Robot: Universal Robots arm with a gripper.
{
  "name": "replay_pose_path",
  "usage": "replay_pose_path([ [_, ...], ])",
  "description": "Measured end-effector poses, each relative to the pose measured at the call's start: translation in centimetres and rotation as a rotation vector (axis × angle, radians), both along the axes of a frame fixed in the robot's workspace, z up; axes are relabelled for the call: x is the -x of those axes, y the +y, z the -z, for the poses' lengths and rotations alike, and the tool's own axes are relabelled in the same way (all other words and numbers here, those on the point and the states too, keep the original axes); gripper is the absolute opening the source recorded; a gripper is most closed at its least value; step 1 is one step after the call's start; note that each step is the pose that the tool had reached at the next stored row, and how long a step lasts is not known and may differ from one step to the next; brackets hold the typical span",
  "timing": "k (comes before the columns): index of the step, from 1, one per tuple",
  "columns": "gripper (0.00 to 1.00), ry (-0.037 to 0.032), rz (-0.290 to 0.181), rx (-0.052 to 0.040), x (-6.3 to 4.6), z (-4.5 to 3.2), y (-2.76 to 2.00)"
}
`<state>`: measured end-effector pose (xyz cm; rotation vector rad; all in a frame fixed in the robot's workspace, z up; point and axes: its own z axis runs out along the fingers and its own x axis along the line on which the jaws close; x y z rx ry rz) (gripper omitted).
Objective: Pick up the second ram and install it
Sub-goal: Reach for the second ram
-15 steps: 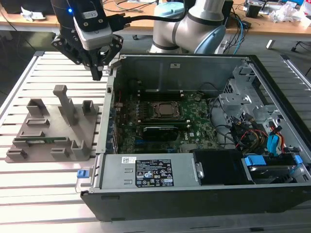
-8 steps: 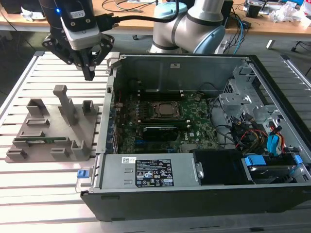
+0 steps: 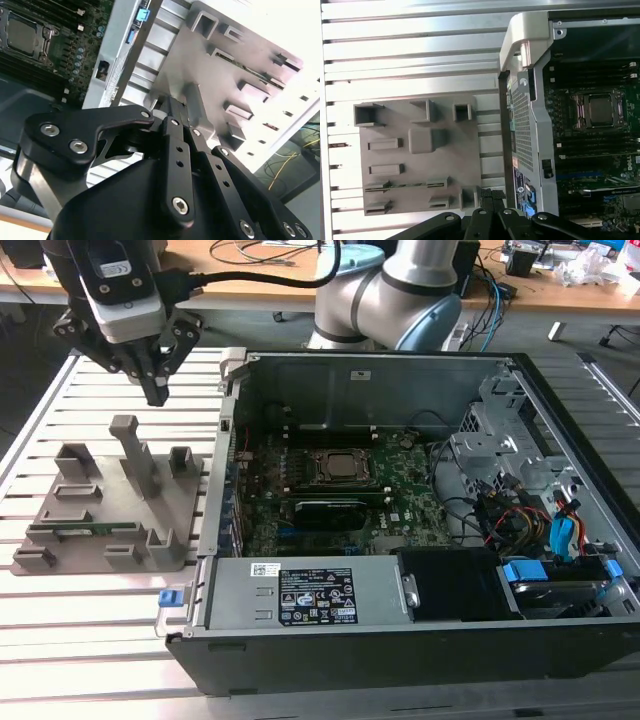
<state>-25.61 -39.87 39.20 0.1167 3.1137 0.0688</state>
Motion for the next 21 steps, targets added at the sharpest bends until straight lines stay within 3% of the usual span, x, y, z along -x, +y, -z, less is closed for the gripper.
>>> replay_pose_path([
  [6,0.11,-0.0001,0.0,-0.0001,2.6,0.02,0.0],
  [21,0.11,0.0,0.0,0.0,6.2,0.05,0.05],
])
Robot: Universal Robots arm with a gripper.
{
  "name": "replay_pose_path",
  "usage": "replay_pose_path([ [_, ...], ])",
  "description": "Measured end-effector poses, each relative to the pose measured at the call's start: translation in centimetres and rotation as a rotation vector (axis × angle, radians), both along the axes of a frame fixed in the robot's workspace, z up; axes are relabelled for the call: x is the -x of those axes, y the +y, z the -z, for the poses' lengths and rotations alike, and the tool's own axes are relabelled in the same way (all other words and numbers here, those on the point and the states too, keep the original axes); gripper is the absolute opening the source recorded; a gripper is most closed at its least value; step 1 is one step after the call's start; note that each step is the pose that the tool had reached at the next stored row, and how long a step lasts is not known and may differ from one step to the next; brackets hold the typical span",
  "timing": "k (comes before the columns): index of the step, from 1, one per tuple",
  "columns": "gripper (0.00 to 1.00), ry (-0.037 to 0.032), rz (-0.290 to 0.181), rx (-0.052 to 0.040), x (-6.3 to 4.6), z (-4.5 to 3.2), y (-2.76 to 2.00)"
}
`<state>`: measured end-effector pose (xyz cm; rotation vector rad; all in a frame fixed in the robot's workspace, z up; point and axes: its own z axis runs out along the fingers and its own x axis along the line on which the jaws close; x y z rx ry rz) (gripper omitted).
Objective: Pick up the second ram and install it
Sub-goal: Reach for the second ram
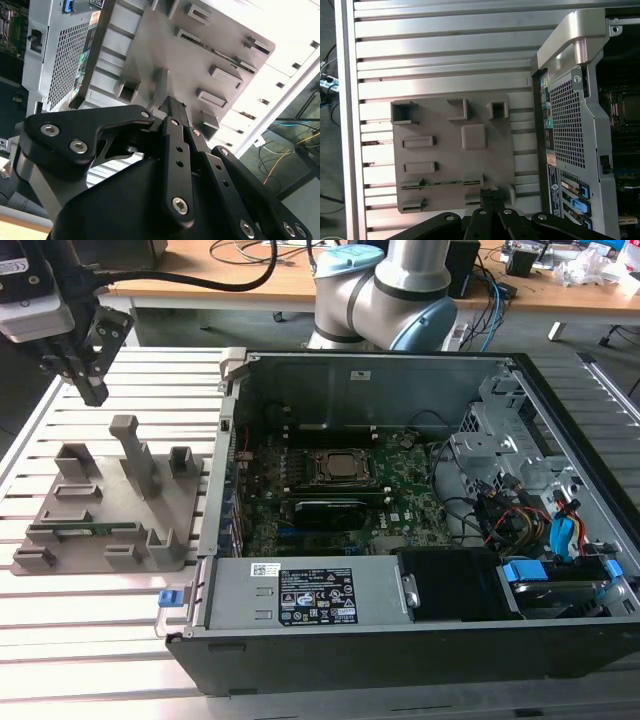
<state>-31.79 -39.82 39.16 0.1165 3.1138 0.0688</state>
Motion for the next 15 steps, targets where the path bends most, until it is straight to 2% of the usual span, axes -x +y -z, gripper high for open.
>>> replay_pose_path([
  [15,0.11,-0.0001,0.0,0.0,4.3,0.04,0.15],
])
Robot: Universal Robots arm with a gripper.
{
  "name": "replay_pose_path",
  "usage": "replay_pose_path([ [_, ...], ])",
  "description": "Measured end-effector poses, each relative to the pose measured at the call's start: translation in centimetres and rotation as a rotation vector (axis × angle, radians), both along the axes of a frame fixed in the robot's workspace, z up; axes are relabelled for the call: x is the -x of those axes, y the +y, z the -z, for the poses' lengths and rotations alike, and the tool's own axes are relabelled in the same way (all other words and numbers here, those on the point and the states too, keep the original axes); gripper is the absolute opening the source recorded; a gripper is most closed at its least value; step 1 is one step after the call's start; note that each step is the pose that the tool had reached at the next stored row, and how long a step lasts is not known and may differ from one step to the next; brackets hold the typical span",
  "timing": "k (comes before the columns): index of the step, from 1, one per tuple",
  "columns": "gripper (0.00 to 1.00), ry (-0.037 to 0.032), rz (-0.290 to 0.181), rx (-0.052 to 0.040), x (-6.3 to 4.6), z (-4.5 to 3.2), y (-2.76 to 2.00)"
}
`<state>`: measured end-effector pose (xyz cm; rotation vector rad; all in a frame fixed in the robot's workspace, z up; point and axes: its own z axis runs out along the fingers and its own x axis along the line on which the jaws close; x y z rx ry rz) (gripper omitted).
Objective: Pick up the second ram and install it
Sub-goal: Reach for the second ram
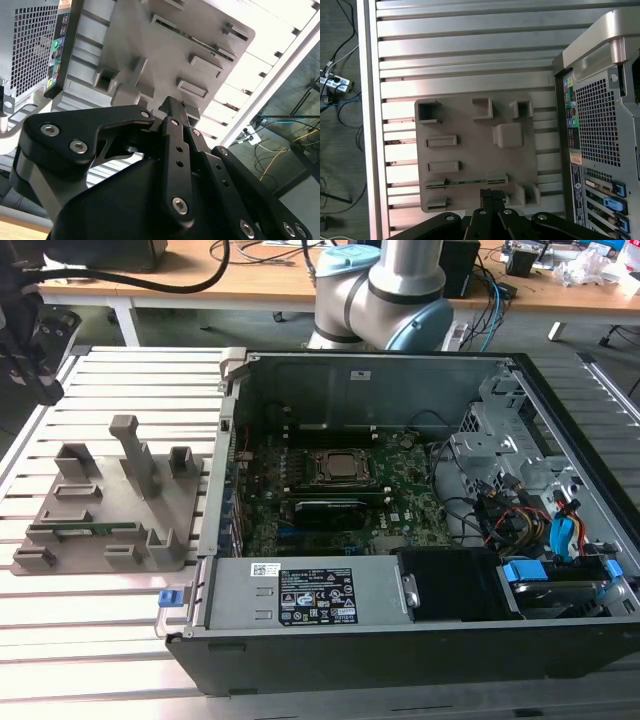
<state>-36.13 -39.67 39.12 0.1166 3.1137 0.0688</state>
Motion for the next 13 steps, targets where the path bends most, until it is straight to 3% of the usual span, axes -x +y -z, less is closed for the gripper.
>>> replay_pose_path([
  [13,0.11,0.0,0.0,0.0001,2.9,0.03,0.07],
])
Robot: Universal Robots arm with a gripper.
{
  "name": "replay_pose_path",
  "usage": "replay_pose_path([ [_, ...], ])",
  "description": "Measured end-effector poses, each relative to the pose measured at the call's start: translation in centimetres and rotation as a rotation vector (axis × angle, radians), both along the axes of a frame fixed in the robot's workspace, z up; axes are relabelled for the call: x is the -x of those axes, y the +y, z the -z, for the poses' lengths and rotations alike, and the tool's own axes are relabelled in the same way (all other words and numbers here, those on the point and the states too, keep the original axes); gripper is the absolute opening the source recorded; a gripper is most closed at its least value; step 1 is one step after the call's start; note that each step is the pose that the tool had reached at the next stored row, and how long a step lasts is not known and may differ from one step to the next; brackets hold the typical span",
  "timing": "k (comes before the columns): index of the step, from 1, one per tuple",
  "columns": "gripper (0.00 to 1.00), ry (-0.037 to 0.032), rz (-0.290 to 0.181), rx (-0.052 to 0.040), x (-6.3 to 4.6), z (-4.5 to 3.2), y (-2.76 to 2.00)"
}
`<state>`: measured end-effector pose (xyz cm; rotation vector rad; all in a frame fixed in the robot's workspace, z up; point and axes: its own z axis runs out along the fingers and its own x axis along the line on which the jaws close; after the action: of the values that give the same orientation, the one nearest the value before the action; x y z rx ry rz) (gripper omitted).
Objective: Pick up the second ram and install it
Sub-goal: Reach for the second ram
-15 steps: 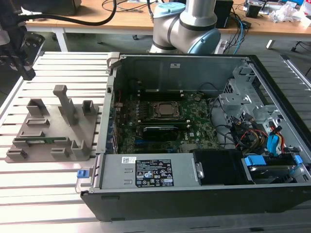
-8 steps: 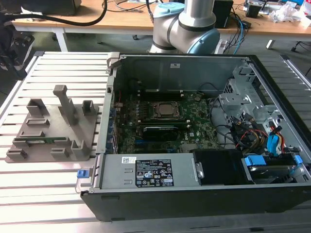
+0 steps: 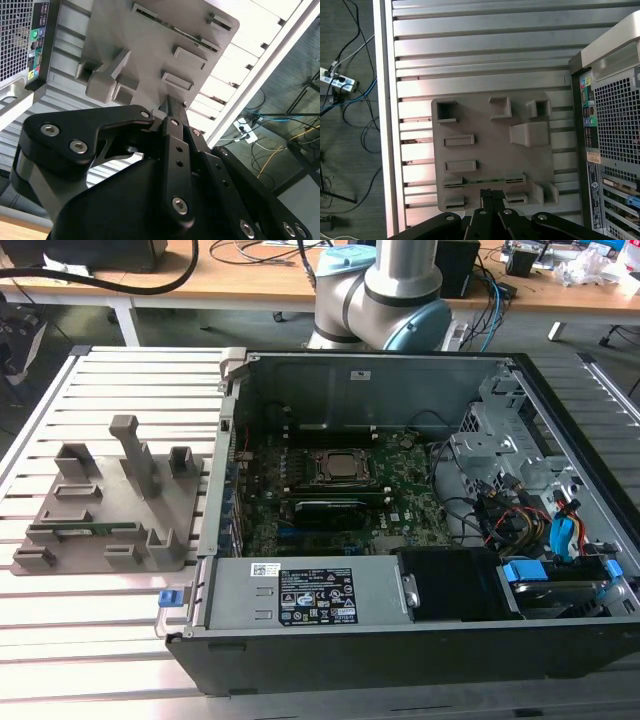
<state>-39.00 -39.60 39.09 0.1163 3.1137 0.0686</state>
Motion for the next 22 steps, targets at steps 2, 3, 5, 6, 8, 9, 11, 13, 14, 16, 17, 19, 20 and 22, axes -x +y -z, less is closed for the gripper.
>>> replay_pose_path([
  [2,0.11,0.0,0.0,0.0,0.0,0.0,0.0],
  [3,0.11,0.0,0.0,0.0002,0.0,0.0,0.0],
  [5,0.11,0.0,0.0,0.0003,-0.4,0.0,-0.05],
  [6,0.11,0.0005,0.0,0.0006,-0.8,0.0,-0.17],
  [8,0.11,0.0014,0.0,0.0022,-1.3,0.01,-0.46],
  [9,0.11,0.0015,0.0,0.0043,-1.3,0.02,-0.72],
  [11,0.11,0.0014,0.0,0.0058,-1.3,0.06,-0.89],
  [13,0.11,0.0014,0.0,0.0059,-1.3,0.06,-0.9],
  [14,0.11,0.0015,0.0,0.0059,-1.3,0.06,-0.92],
  [16,0.11,0.0014,0.0,0.0059,-1.3,0.06,-0.93],
  [17,0.11,0.0015,0.0,0.0059,-1.3,0.06,-0.93],
  [19,0.11,0.0015,0.0,0.0059,-1.3,0.06,-0.94],
  [20,0.11,0.0014,0.0,0.0059,-1.3,0.06,-0.94],
  [22,0.11,0.0014,0.0,0.0059,-1.3,0.06,-0.95],
])
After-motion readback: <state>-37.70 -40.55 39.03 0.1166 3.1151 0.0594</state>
